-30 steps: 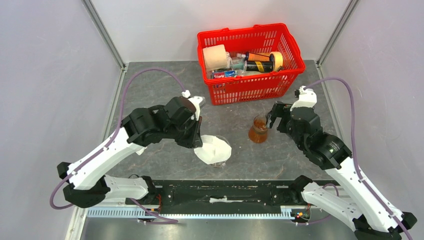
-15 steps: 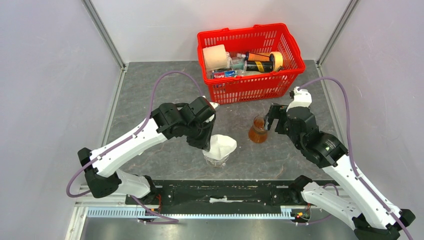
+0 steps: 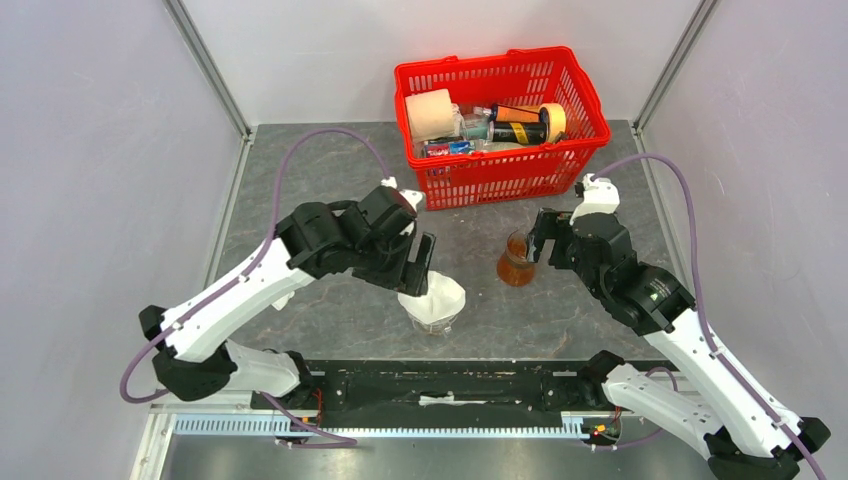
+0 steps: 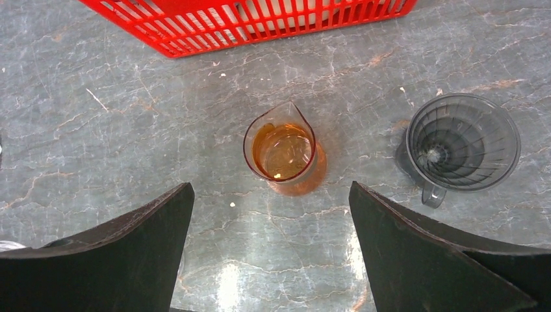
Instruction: Place the coffee filter in the dripper
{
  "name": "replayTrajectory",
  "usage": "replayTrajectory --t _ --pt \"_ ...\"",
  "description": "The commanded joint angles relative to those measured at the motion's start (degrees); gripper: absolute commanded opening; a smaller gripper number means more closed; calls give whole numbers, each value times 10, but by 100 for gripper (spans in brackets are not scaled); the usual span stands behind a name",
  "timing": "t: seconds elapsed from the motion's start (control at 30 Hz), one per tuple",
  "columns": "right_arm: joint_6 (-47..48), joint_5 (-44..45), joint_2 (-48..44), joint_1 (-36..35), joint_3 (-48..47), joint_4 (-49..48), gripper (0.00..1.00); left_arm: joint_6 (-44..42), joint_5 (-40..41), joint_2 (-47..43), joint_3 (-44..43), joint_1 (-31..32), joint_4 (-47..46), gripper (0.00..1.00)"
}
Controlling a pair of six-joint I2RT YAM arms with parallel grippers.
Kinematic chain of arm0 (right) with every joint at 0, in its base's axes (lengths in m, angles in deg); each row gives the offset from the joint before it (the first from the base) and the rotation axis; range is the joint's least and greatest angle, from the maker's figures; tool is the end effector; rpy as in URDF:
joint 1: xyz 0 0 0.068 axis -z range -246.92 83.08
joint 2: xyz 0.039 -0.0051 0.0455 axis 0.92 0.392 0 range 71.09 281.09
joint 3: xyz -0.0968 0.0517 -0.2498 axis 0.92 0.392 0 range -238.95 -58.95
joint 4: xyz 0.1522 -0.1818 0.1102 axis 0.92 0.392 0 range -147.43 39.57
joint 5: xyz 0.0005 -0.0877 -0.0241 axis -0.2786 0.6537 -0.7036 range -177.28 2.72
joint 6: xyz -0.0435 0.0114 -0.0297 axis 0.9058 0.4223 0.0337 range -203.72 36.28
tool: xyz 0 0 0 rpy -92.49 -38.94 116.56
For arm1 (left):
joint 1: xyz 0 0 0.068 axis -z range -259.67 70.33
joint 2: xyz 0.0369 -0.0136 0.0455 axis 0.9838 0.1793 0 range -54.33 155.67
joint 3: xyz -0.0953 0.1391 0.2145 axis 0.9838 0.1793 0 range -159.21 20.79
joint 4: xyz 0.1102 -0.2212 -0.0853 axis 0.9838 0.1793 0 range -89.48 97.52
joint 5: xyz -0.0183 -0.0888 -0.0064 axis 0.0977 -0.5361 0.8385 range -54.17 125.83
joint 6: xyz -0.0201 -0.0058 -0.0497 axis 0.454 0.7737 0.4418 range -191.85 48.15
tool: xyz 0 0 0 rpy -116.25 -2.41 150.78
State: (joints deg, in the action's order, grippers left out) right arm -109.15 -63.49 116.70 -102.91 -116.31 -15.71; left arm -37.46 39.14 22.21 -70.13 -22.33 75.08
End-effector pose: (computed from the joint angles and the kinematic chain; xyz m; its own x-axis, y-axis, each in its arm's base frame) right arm 0.1341 0.0796 0.3576 -0.4744 0.1411 -0.8689 -0.0568 0.9801 0.1901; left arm 0.1286 -0.1971 0.3943 -0.8524 0.2847 -0.4386 0.4162 0.8771 -0.2395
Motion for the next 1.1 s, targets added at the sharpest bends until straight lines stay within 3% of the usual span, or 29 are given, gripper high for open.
replayTrajectory --t 0.0,0.2,0.33,0.47,0.63,1.07 --pt "12 -13 -5 1 -13 -8 97 -16 28 -35 -60 -1 0 87" --pt "16 -8 -11 1 -9 -8 97 -40 -67 -23 -83 -1 -56 84" --pt "19 0 -15 1 -5 -6 97 -44 -97 6 -80 2 -59 68" --pt "20 8 -17 0 -3 -5 97 -44 -92 25 -58 14 -68 39" --pt "19 15 -15 1 -2 -2 97 -41 -16 38 -21 56 -78 24" --pt "17 34 -18 0 5 7 97 -68 60 94 27 98 -82 11"
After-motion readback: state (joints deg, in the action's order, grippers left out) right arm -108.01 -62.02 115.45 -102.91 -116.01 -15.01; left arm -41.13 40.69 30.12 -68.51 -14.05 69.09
